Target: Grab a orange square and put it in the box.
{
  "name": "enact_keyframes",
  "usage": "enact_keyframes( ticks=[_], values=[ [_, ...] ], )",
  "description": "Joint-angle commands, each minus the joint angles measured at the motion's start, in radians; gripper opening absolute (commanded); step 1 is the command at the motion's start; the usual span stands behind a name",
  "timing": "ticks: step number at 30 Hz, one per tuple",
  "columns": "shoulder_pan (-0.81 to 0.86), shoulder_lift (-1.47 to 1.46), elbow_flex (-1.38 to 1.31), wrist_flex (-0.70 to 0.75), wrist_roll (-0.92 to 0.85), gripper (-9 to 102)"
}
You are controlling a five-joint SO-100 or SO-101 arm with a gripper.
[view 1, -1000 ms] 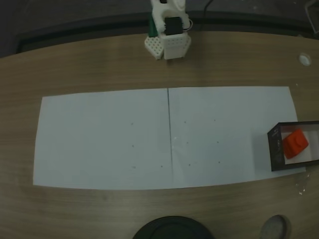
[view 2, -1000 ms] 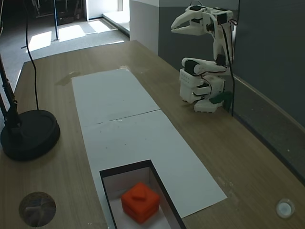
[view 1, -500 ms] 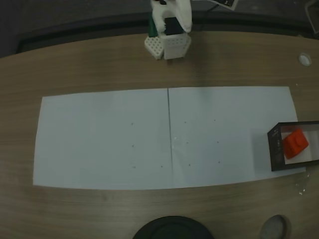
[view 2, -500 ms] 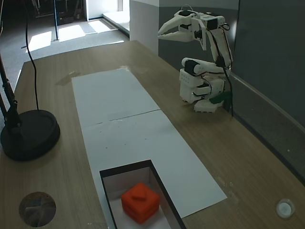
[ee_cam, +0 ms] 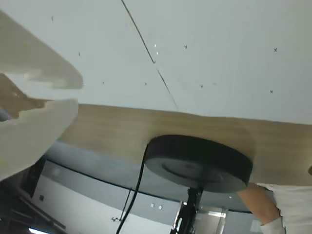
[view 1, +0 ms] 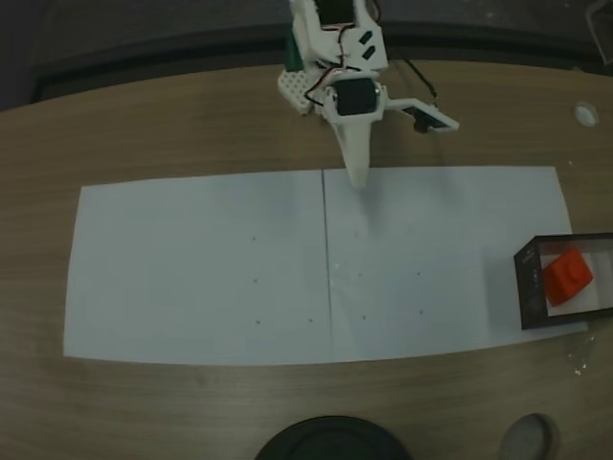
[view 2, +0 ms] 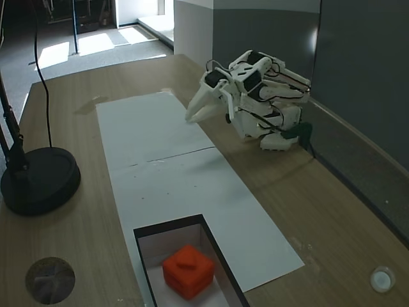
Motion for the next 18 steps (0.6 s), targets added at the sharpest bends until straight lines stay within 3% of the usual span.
enact_keyframes(
  ticks=[1,13,18],
  values=[
    [0.023,0.023,0.023,-0.02,0.044,0],
    [0.021,0.021,0.061,0.129,0.049,0],
    [0.023,0.021,0.003,0.353,0.044,0]
  ],
)
